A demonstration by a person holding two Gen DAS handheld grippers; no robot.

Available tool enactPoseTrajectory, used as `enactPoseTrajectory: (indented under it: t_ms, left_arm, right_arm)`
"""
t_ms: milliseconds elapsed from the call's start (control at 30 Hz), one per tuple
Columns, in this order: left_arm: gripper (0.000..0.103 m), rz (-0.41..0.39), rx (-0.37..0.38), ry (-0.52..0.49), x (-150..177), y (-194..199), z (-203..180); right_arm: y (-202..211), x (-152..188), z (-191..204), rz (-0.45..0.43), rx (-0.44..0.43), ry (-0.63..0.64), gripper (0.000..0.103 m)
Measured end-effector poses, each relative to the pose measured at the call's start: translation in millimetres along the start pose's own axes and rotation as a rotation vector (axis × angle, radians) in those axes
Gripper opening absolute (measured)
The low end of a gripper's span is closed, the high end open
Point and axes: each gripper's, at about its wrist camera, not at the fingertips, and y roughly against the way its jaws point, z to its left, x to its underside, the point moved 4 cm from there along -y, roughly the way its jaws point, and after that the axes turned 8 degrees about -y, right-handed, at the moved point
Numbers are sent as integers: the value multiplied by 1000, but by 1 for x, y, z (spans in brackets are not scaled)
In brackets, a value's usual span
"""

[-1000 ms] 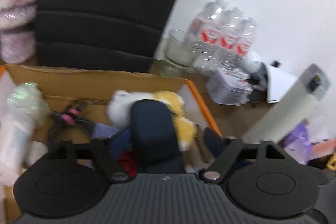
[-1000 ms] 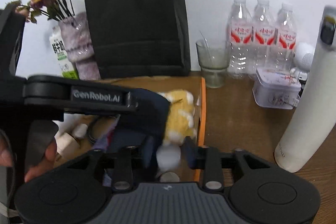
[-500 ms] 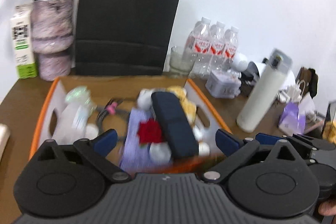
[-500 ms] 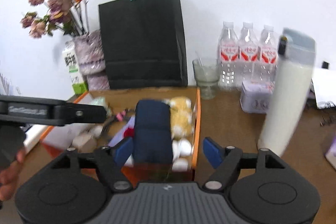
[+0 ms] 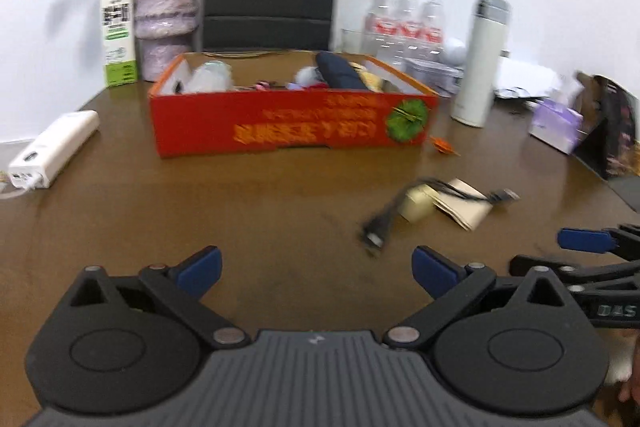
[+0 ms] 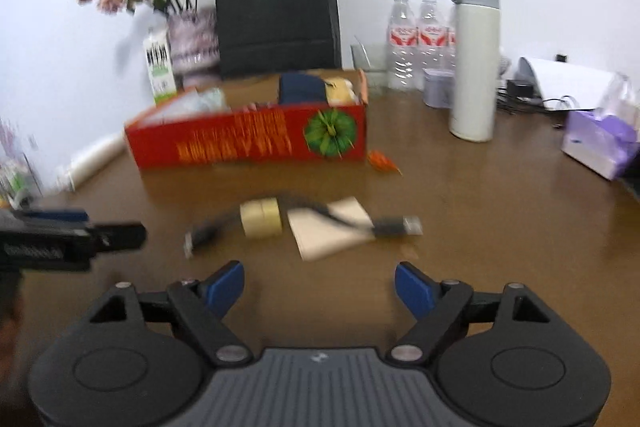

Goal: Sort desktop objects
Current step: 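Move both tools back over the black cables and beige cloth, then grasp the black cable with left tool while right tool grasps the yellow plug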

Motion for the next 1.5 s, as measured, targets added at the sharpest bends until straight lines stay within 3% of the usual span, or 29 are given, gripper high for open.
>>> enactPoseTrajectory:
  t_ms: [167,300,333,400,433,533,633,733,767,833,900,933,967,1000,1067,1200,1367,1433,1500]
  left_arm:
    - [102,-13,61,-43,4,-1,-14]
    - [89,-37,109,-89,-13,-19,-20]
    - [89,-26,125,-119,-17,-26,-23]
    - [75,-5,146,-193,-30,-44,-28]
    - [75,-5,153,-209,-35,-49,-31]
    - [75,14,289,-242,-52,-73,-43]
    - [64,63,332,-232,-61,-94,-52]
    - [71,79,399,-150,-62,-102,-46]
    - [75,98,434,-105,-64,-108,-43]
    - [73,173,465,-52,-69,-124,-39]
    - [53,200,470,-73,-75,-135,-38]
    - [47,210,482,-86,-78,-139,-38]
    - [26,228,504,-94,-80,-143,-37]
    - [14,248,514,-84,-80,-147,-35]
    - [10,266,555,-28,-80,-151,-29]
    - [6,163,603,53,-88,-125,-23]
    - [6,22,650,141,-104,-66,-9]
    - [6,-43,639,167,-111,-39,1]
    - [6,-103,581,177,-109,-16,13]
  right_arm:
    - [4,2,-1,10,4,10,82]
    - [-4,-7,-5,2,-3,-11,82]
    - [-7,-8,-7,4,-2,-20,81]
    - [-11,-10,-12,9,2,-41,81]
    - [-13,-11,-14,10,1,-48,81]
    - [-23,-17,-20,20,6,-60,80]
    - [-31,-24,-26,19,27,-78,80]
    - [-36,-26,-29,21,14,-99,80]
    - [-40,-26,-30,30,10,-102,80]
    - [-49,-26,-28,53,15,-94,79]
    - [-50,-27,-26,45,16,-89,76]
    - [-50,-27,-26,44,7,-96,76]
    - [-49,-25,-25,42,2,-98,76]
    - [-49,-25,-25,38,1,-96,75]
    - [-51,-26,-25,44,-5,-97,75]
    - [-51,-27,-23,47,-2,-77,73]
    - [-48,-31,-17,30,-42,-81,66]
    - [-47,-37,-11,15,-57,-72,64]
    - [-46,-44,-4,-4,-67,-53,64]
